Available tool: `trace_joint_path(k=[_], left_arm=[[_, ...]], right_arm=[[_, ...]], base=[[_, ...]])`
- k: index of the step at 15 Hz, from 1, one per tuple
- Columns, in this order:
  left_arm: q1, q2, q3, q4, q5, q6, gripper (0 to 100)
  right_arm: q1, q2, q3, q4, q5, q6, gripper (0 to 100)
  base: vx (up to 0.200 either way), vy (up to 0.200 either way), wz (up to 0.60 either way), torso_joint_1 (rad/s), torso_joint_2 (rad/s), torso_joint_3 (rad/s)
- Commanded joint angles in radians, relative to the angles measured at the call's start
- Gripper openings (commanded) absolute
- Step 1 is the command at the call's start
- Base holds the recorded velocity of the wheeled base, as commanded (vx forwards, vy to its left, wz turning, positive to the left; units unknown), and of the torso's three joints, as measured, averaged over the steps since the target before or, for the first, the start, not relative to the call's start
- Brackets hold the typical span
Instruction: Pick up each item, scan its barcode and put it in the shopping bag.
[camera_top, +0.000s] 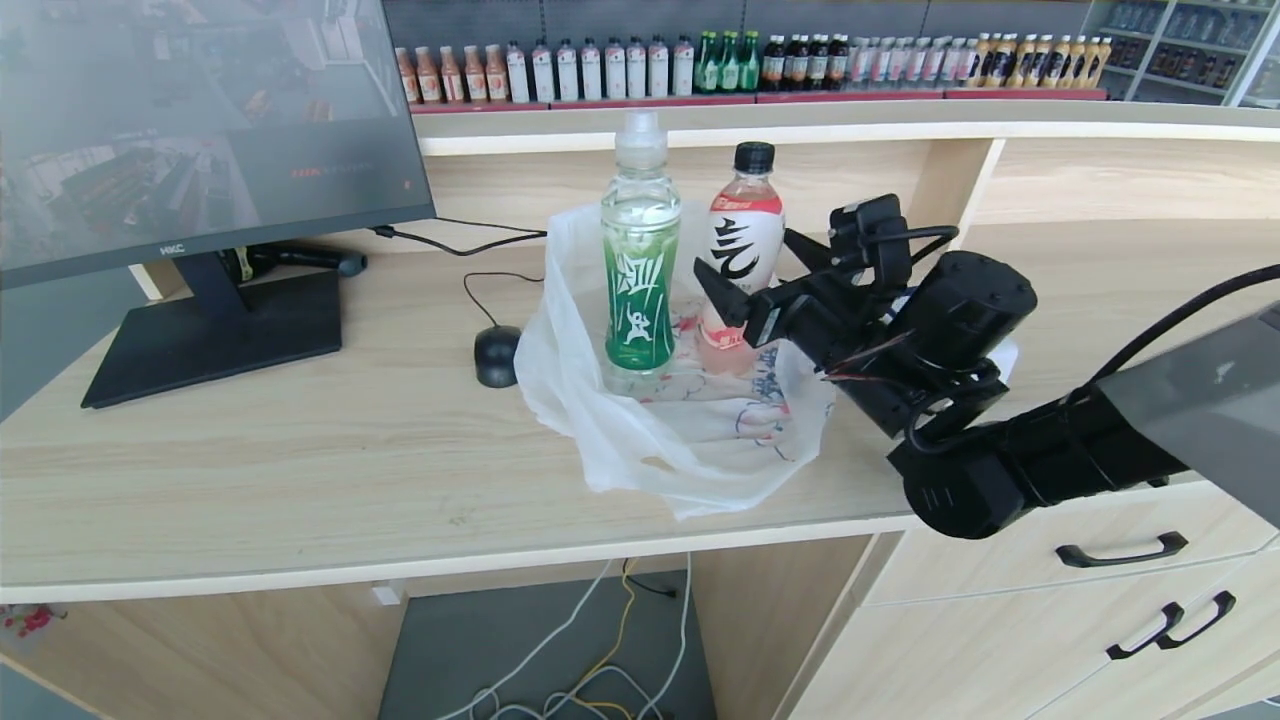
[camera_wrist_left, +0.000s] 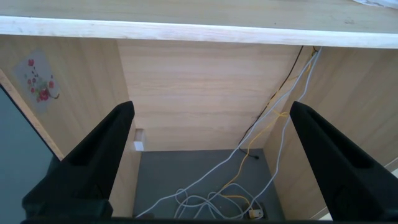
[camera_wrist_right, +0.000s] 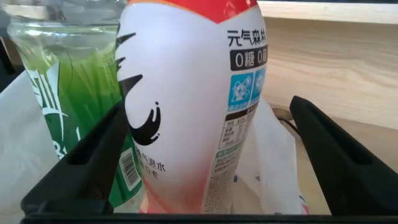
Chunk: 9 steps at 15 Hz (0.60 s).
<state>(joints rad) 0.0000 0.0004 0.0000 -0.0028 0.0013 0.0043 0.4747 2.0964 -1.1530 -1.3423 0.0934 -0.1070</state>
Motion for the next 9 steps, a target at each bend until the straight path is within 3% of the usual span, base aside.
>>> trace_joint_path(k=[1,4,9], left_arm=[[0.0,0.0,0.0,0.0,0.0,0.0,100],[0.0,0.0,0.0,0.0,0.0,0.0,100],[0.0,0.0,0.0,0.0,-0.001,0.0,100]], right_arm=[[0.012,-0.154,0.101,0.0,0.0,-0.002,100],[0.045,-0.34,0.253,0.0,0.0,-0.002,100],[0.067,-0.745,0.661,0.0,-0.001,0.0,100]], base=[[0.0,0.0,0.0,0.0,0.0,0.0],[0.0,0.0,0.0,0.0,0.0,0.0],[0.0,0.0,0.0,0.0,0.0,0.0]])
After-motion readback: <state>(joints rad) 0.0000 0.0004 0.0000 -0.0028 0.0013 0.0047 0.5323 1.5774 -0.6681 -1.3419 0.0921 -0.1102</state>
